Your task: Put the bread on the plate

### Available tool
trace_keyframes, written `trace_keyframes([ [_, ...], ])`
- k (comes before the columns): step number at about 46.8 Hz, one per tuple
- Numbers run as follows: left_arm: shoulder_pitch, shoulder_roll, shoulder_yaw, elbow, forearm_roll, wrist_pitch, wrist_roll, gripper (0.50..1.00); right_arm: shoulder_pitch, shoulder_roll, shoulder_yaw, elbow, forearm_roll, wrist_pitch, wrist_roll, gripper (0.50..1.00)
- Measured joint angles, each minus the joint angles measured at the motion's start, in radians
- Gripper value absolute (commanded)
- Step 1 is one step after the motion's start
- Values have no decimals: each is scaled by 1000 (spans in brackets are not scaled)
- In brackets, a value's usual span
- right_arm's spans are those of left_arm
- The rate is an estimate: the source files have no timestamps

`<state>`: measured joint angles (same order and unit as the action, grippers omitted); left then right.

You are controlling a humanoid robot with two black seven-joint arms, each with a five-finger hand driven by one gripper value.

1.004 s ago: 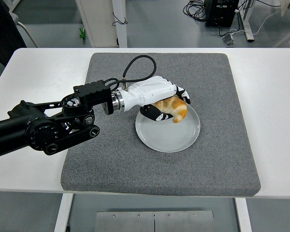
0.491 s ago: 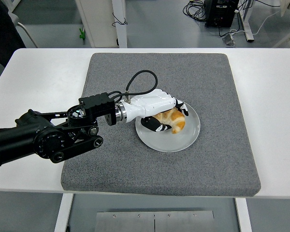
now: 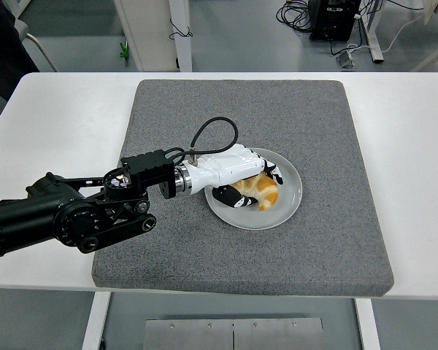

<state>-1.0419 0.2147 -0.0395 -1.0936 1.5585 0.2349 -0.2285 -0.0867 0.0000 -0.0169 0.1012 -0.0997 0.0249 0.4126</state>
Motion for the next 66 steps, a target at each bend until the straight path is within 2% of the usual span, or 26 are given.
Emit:
trace_keyframes([
  [5, 0, 0, 7, 0, 0, 7, 0, 749, 0, 0, 0, 0, 0, 0, 0, 1000],
  [17, 8, -1, 7, 4, 0, 9, 0, 757, 0, 0, 0, 0, 0, 0, 0, 1000],
  [20, 9, -1, 7, 4, 0, 9, 0, 772, -1, 0, 0, 0, 0, 0, 0, 1000],
  [23, 9, -1, 7, 5, 0, 9, -1, 804, 0, 0, 0, 0, 0, 0, 0, 1000],
  [31, 10, 0, 5, 3, -12, 8, -13, 933, 0, 0, 0, 0, 0, 0, 0, 1000],
  [33, 10, 0, 4, 2, -13, 7, -18, 949, -1, 0, 0, 0, 0, 0, 0, 1000],
  [42, 2, 6, 2, -12, -45, -7, -72, 957, 0, 0, 0, 0, 0, 0, 0, 1000],
  [59, -17, 42, -51, -17, -84, -35, -117, 955, 0, 0, 0, 0, 0, 0, 0, 1000],
  [66, -18, 46, -112, -23, -182, -63, -137, 955, 0, 0, 0, 0, 0, 0, 0, 1000],
])
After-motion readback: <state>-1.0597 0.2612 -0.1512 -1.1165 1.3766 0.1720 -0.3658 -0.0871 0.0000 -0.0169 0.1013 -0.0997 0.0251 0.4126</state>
